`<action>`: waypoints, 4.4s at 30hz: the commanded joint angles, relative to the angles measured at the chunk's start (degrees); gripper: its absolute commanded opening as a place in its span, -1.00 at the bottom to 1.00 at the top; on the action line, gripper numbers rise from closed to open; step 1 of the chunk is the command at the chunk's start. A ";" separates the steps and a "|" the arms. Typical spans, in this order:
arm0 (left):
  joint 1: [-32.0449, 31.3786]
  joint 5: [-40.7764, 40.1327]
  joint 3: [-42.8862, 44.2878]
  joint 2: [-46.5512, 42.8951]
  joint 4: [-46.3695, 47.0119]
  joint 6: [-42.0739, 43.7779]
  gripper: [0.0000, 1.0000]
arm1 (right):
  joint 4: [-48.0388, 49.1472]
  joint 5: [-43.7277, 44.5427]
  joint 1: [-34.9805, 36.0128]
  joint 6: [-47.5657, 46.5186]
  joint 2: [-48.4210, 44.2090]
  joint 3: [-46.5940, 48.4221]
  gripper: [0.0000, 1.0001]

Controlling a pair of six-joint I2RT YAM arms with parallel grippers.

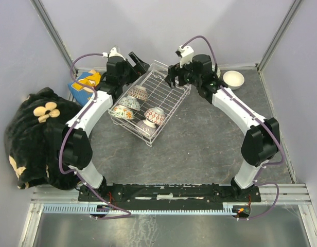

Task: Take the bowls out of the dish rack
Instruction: Pick up the bowl from the dish rack.

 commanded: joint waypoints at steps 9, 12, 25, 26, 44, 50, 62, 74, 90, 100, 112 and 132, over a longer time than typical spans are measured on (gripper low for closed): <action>4.24 4.51 5.68 5.69 -1.61 2.16 0.99 | 9.87 -4.03 7.79 -10.58 7.38 2.11 0.98; 4.37 4.58 6.21 6.88 -1.61 2.24 0.99 | 8.01 -2.29 9.29 -12.13 9.78 4.56 0.98; 4.38 5.81 7.15 9.79 -2.26 2.67 0.99 | -1.77 1.93 13.46 -14.94 16.17 14.32 0.74; 4.37 5.88 7.02 9.89 -2.31 2.67 0.99 | -2.05 2.02 13.67 -15.25 16.44 14.53 0.73; 4.46 6.08 4.82 10.95 -2.50 3.68 0.99 | -5.34 6.24 15.56 -18.15 22.66 19.12 0.56; 4.46 6.09 4.74 11.70 -2.64 3.73 0.99 | -4.77 7.36 15.62 -18.44 24.26 19.78 0.51; 4.55 6.24 4.27 12.86 -3.02 4.26 0.99 | -4.62 8.03 15.86 -18.60 27.14 22.13 0.48; 4.89 6.99 3.74 13.30 -2.56 4.30 0.99 | -3.74 8.84 16.16 -18.34 28.84 23.65 0.46; 4.90 8.68 5.09 14.75 -1.82 3.62 0.99 | -2.48 9.72 16.04 -17.34 30.67 25.84 0.29; 4.75 9.43 6.66 16.13 -1.59 3.12 0.99 | -2.03 10.34 15.83 -16.67 31.38 26.75 0.19; 4.46 10.19 8.78 17.80 -1.65 2.61 0.99 | -1.15 11.08 14.75 -15.41 31.93 27.33 0.19; 3.84 10.99 12.33 20.76 -2.17 2.20 0.99 | -0.16 11.61 12.80 -13.10 33.19 28.22 0.15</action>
